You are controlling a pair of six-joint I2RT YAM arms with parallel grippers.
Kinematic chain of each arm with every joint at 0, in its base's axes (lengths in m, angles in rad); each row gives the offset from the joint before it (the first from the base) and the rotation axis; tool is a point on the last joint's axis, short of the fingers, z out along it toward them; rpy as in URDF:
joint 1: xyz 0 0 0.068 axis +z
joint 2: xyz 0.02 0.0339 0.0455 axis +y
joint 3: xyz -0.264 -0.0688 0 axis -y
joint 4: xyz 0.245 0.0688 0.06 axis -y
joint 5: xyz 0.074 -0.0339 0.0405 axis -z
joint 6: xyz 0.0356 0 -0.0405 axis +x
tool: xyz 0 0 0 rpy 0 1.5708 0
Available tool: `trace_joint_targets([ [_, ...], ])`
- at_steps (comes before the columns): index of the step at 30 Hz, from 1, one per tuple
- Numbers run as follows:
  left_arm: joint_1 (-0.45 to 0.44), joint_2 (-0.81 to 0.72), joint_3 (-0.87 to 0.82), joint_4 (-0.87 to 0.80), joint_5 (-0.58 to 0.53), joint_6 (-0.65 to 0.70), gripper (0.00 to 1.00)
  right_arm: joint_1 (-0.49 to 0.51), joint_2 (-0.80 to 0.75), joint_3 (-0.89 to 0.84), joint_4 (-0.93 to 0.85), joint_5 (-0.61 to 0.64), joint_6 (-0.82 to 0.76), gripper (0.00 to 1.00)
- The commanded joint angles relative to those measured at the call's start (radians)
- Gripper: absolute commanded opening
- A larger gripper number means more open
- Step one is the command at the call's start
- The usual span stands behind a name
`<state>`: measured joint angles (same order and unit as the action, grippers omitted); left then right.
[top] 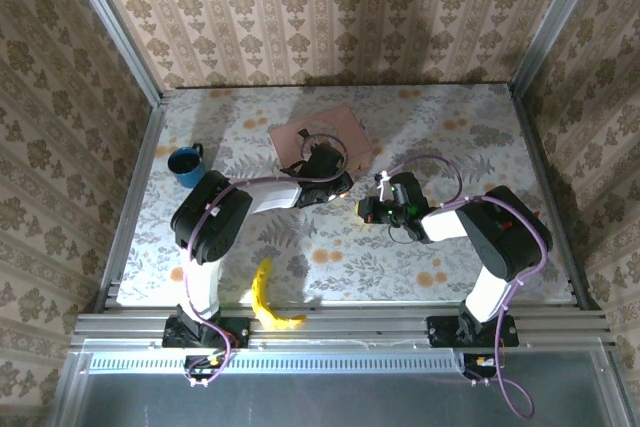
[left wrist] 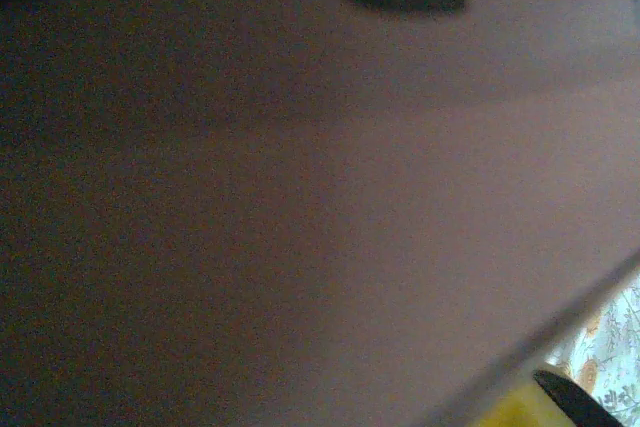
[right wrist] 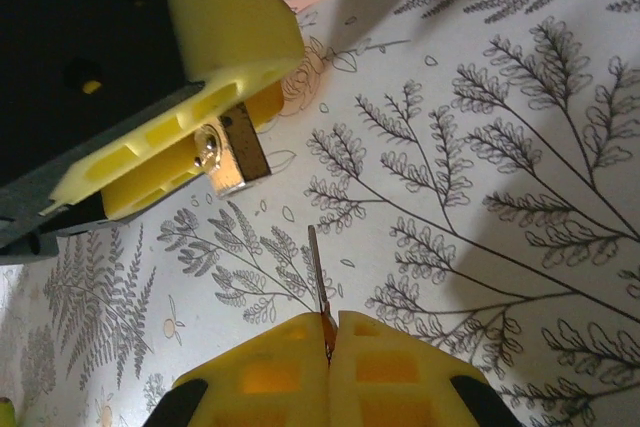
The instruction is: Unlock the padlock with the key
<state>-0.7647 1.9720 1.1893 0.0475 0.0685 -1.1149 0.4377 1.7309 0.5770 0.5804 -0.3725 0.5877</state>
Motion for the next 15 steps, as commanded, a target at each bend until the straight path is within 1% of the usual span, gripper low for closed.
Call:
trace_joint_targets([
  [1, -0.004, -0.016, -0.015, 0.049, 0.042, -0.057, 0.00, 0.012, 0.021, 0.030, 0.052, 0.006, 0.018, 0.00],
  [15, -0.001, -0.013, -0.022, 0.061, 0.053, -0.061, 0.00, 0.029, 0.053, 0.058, 0.061, 0.006, 0.024, 0.00],
])
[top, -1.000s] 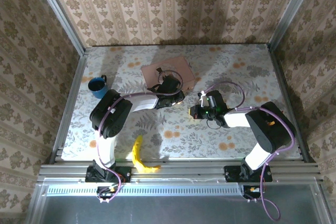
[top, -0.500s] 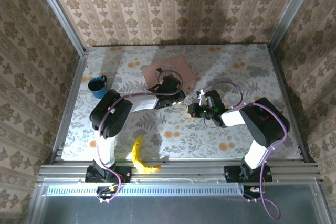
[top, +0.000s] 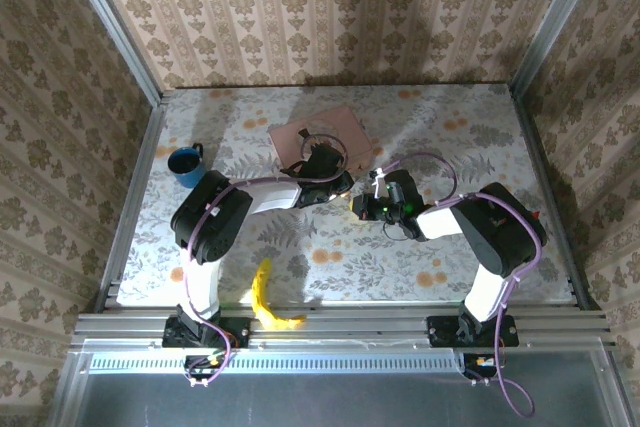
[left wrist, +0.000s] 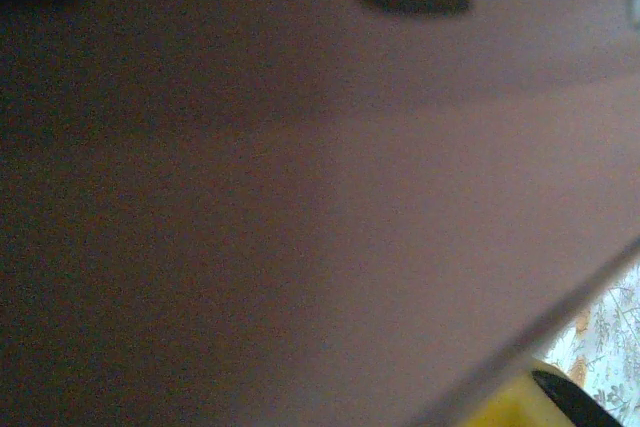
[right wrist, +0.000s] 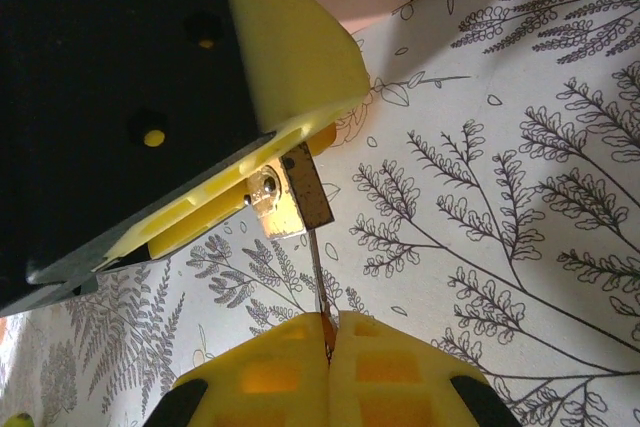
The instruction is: Unlock the padlock with the key
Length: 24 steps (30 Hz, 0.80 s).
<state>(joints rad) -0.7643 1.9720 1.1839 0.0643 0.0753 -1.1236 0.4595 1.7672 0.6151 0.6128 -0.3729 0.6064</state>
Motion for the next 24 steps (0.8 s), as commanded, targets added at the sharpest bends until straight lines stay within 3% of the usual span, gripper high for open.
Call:
trace_joint_targets([
  [1, -0.001, -0.013, -0.017, 0.043, 0.047, -0.053, 0.00, 0.007, 0.018, 0.021, 0.030, 0.007, 0.006, 0.00],
  [24, 0.002, -0.014, -0.043, 0.061, 0.066, -0.061, 0.00, 0.002, 0.018, -0.003, 0.122, 0.061, 0.044, 0.00],
])
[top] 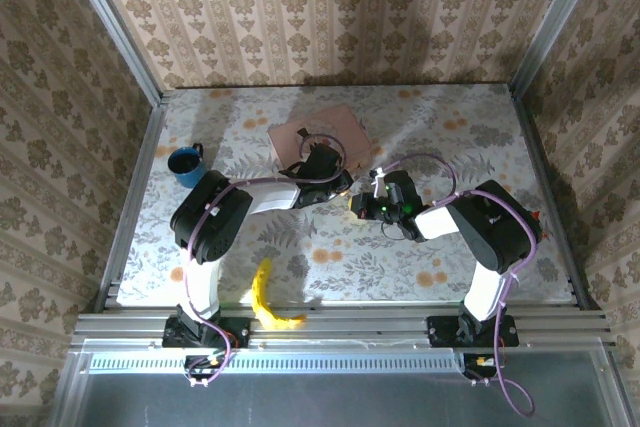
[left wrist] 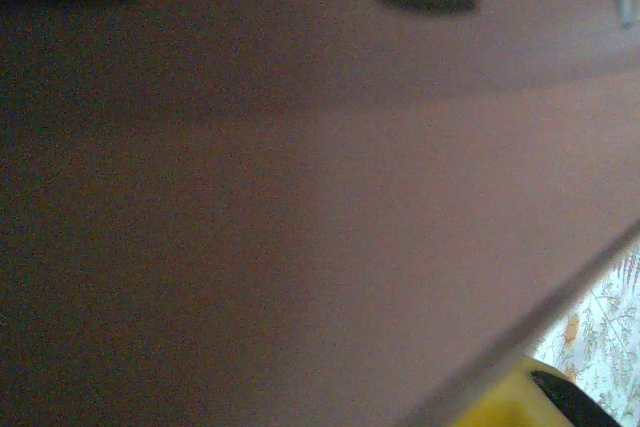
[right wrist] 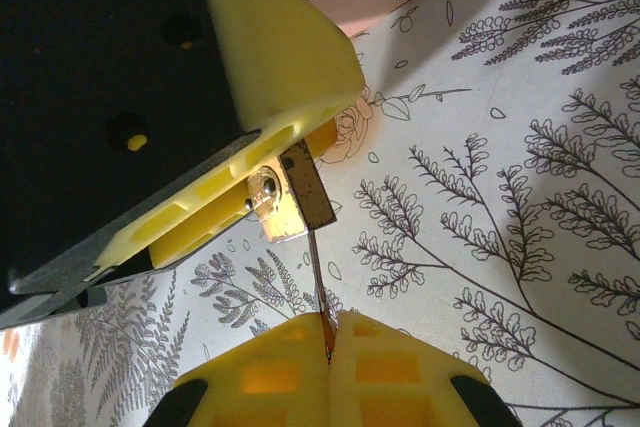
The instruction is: Unlock the padlock with the key
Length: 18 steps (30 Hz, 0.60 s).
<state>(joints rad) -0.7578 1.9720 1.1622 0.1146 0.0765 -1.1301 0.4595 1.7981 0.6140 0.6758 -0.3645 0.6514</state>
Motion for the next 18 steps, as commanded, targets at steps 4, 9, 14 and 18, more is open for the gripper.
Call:
trace_joint_targets([
  [4, -0.003, -0.020, -0.029, 0.014, 0.062, -0.056, 0.00, -0.002, -0.016, -0.010, 0.060, 0.059, 0.002, 0.00],
  [9, -0.001, -0.026, -0.037, 0.016, 0.059, -0.057, 0.00, -0.010, -0.021, -0.023, 0.074, 0.062, 0.009, 0.00],
  [14, -0.001, -0.022, -0.036, 0.019, 0.059, -0.059, 0.00, -0.012, -0.026, -0.025, 0.075, 0.060, 0.010, 0.00],
  [18, -0.002, -0.018, -0.032, 0.021, 0.064, -0.059, 0.00, -0.013, -0.023, -0.023, 0.079, 0.052, 0.013, 0.00],
])
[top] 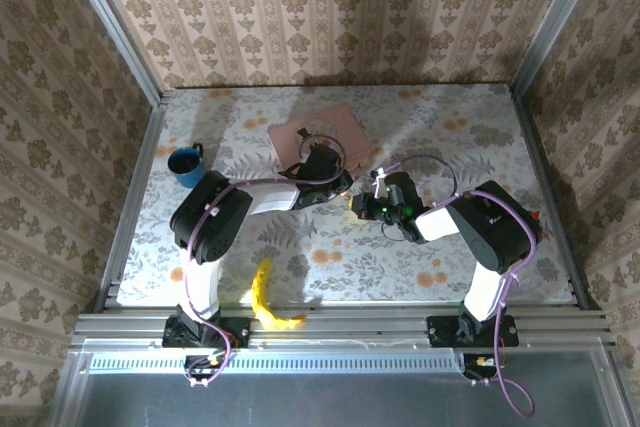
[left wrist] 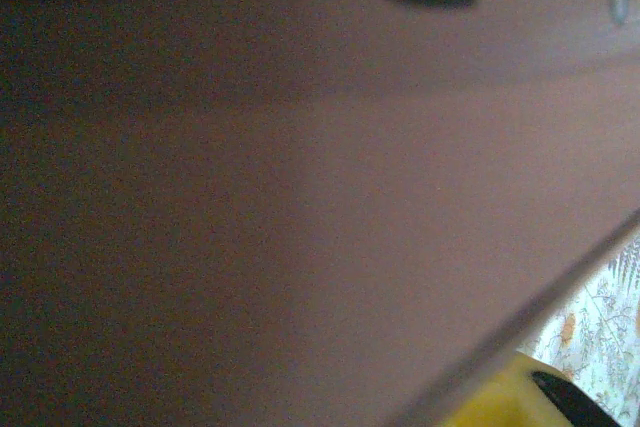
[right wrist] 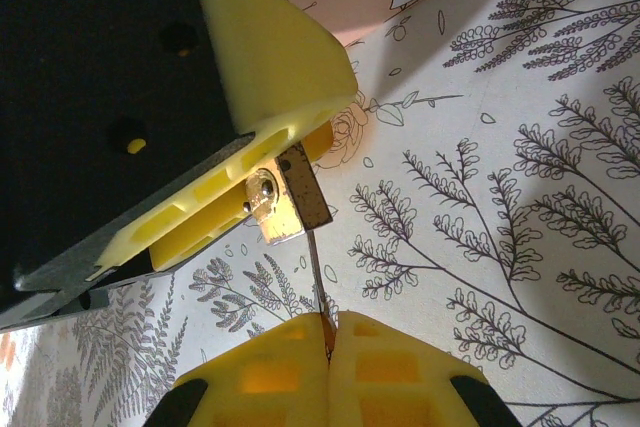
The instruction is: Unlock the padlock with the key
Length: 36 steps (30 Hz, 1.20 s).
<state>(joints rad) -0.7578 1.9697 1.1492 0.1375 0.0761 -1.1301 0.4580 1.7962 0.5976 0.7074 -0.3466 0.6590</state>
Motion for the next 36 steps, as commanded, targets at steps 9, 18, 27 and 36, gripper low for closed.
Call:
trace_joint_targets([
  [9, -0.001, -0.015, -0.020, -0.001, 0.065, -0.062, 0.00, -0.017, -0.021, -0.025, 0.098, 0.017, 0.019, 0.00],
  [18, -0.001, -0.009, -0.013, 0.002, 0.071, -0.062, 0.00, -0.018, -0.020, -0.016, 0.095, -0.006, 0.011, 0.00],
  [27, -0.005, -0.004, -0.007, 0.002, 0.082, -0.062, 0.00, -0.016, -0.003, -0.002, 0.097, -0.022, 0.017, 0.00],
  [36, -0.009, 0.005, 0.010, 0.001, 0.095, -0.060, 0.00, -0.007, 0.000, 0.013, 0.077, -0.022, 0.014, 0.00],
])
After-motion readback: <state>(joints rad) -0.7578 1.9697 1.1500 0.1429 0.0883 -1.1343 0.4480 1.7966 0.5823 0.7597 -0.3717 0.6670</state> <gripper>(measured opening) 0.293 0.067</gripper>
